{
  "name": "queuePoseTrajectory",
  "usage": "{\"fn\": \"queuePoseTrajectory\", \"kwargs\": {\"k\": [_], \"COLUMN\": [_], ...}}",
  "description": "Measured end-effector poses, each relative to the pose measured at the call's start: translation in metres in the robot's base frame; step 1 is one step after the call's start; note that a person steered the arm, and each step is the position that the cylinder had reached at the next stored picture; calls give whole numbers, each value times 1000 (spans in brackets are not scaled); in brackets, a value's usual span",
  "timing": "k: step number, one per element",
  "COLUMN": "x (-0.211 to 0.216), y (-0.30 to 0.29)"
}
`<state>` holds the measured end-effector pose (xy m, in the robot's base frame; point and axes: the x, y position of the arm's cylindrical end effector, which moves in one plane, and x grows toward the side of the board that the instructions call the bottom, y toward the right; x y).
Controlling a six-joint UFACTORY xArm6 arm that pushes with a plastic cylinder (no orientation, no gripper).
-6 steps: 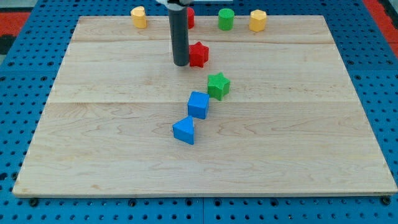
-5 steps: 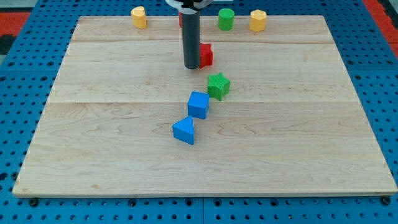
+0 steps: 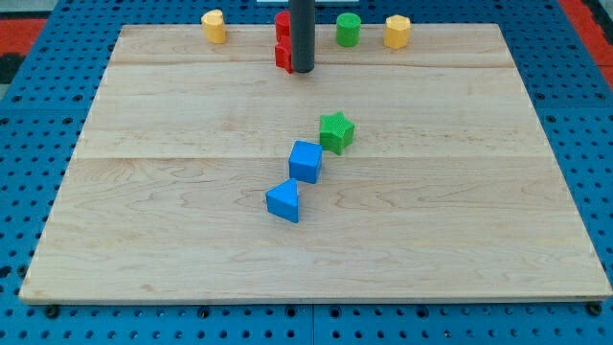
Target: Push the red star bottom to the red circle
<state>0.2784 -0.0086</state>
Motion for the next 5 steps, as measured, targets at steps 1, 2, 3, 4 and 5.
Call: {"fn": "queuePoseTrajectory", "kwargs": {"k": [1, 2, 3, 4, 5], "x": [17, 34, 39, 115, 150], "y": [-10, 16, 131, 145, 73]}}
